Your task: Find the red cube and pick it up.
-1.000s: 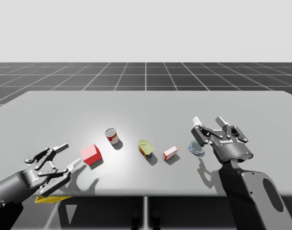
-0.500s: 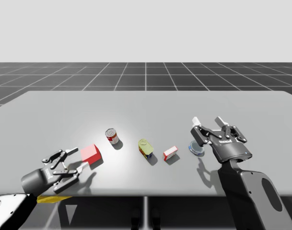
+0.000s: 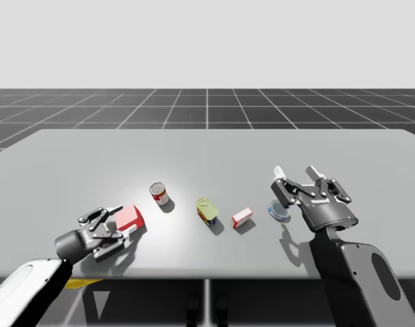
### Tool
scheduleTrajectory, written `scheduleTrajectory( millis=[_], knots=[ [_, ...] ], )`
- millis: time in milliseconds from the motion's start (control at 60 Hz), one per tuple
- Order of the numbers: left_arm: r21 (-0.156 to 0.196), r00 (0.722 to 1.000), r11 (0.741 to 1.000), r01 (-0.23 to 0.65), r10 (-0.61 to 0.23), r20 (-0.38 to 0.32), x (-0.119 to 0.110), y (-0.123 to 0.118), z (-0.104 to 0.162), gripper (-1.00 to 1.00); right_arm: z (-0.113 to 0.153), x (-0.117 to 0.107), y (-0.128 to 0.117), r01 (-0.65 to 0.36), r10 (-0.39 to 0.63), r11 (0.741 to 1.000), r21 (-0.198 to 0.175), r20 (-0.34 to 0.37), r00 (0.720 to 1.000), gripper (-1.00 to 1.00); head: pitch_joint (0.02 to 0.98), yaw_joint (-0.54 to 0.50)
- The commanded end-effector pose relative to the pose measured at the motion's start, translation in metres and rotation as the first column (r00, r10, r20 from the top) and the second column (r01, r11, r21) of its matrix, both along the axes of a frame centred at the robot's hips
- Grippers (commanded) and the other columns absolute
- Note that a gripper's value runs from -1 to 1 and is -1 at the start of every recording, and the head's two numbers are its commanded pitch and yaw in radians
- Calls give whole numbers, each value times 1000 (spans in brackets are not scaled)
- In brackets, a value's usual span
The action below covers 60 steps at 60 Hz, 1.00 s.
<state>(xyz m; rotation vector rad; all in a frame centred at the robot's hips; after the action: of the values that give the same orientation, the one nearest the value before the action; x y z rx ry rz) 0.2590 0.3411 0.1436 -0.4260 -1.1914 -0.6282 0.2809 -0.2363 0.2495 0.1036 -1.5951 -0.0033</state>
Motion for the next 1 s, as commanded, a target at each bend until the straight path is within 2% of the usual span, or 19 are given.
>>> scheduleTrajectory(
  millis=[17, 50, 67, 83, 100, 133, 167, 333, 683, 900, 933, 1000],
  knots=[
    [9, 1000, 1000, 14, -14, -14, 2, -4, -7, -1000, 0, 0, 0, 1, -1, 1000, 0, 1, 1000, -1000, 873, 439],
    [14, 1000, 1000, 21, -20, -19, 1, -4, -9, -1000, 0, 0, -1, 0, 0, 1000, 1, 3, 1000, -1000, 872, 438],
    [18, 1000, 1000, 21, -21, -22, 1, -4, -11, -871, 0, 0, -1, 0, 0, 1000, 2, 3, 1000, -1000, 871, 439],
    [22, 1000, 1000, 20, -20, -22, 1, -4, -12, -871, 0, 0, -1, 0, 0, 1000, 2, 2, 1000, -1000, 870, 439],
    [25, 1000, 1000, 19, -18, -19, 1, -4, -12, -690, 0, 0, -1, 0, 0, 1000, 2, 2, 1000, -1000, 869, 439],
    [26, 999, 999, 26, -25, -25, 0, -4, -14, 695, 0, 0, -1, 0, 0, 1000, 1, 2, 1000, -1000, 867, 440],
    [34, 999, 999, 26, -25, -25, -1, -4, -15, 940, 0, 0, -1, 0, 0, 1000, 2, 3, 1000, -1000, 865, 440],
    [68, 998, 996, 60, -59, -23, -5, -6, -19, 1000, 0, 0, -1, 3, -3, 1000, 2, 1, 1000, -1000, 816, 440],
    [103, 997, 991, 80, -78, -22, -8, -10, -23, 1000, 0, 2, -3, 8, -8, 1000, 1, 2, 1000, -1000, 521, 467],
    [113, 997, 990, 81, -79, -19, -8, -11, -24, 1000, 1, 2, -5, 11, -11, 1000, 5, 5, 1000, -1000, 464, 472],
    [128, 999, 990, 53, -54, 4, -7, -12, -23, 1000, 1, 2, -5, 10, -10, 1000, 7, 5, 1000, -1000, 463, 472],
    [121, 999, 992, 22, -27, 39, -5, -13, -15, 1000, 0, 2, -6, 8, -8, 1000, 8, 2, 1000, -1000, 463, 472]
  ],
)
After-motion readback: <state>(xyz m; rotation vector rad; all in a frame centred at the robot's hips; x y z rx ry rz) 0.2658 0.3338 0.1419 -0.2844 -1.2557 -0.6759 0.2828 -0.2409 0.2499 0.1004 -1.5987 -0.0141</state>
